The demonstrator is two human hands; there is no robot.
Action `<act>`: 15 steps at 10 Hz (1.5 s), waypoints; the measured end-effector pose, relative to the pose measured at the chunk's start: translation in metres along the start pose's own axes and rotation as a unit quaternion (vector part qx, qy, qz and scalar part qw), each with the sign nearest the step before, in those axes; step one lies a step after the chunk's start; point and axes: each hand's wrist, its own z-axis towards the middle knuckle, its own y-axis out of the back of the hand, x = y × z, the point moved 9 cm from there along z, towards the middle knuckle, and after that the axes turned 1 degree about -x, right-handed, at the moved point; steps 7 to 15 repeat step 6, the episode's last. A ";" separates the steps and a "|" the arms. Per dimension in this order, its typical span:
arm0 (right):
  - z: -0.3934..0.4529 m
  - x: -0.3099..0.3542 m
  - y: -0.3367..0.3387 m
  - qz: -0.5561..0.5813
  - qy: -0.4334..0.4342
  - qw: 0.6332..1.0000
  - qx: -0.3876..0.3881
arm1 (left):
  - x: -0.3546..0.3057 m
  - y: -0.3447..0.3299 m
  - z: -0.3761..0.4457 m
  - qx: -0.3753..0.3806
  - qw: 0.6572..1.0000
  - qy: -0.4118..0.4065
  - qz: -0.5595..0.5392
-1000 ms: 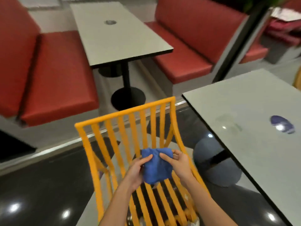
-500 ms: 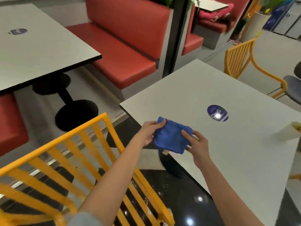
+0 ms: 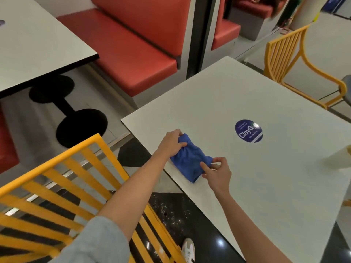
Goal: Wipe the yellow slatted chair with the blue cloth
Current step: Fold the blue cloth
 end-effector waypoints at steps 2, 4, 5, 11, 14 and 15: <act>0.009 0.011 -0.010 -0.168 0.121 0.977 0.055 | -0.013 -0.004 -0.002 0.018 0.982 -0.065 0.175; 0.015 0.005 -0.027 -0.351 0.148 0.920 0.090 | -0.012 -0.018 -0.010 0.033 0.960 -0.098 0.259; 0.015 0.002 -0.038 -0.392 0.129 0.903 0.122 | -0.014 -0.023 -0.017 0.006 0.915 -0.110 0.388; 0.017 0.013 -0.038 -0.450 0.092 0.877 0.142 | -0.013 -0.008 -0.030 -0.025 0.912 -0.088 0.399; 0.017 0.013 -0.038 -0.450 0.092 0.877 0.142 | -0.013 -0.008 -0.030 -0.025 0.912 -0.088 0.399; 0.017 0.013 -0.038 -0.450 0.092 0.877 0.142 | -0.013 -0.008 -0.030 -0.025 0.912 -0.088 0.399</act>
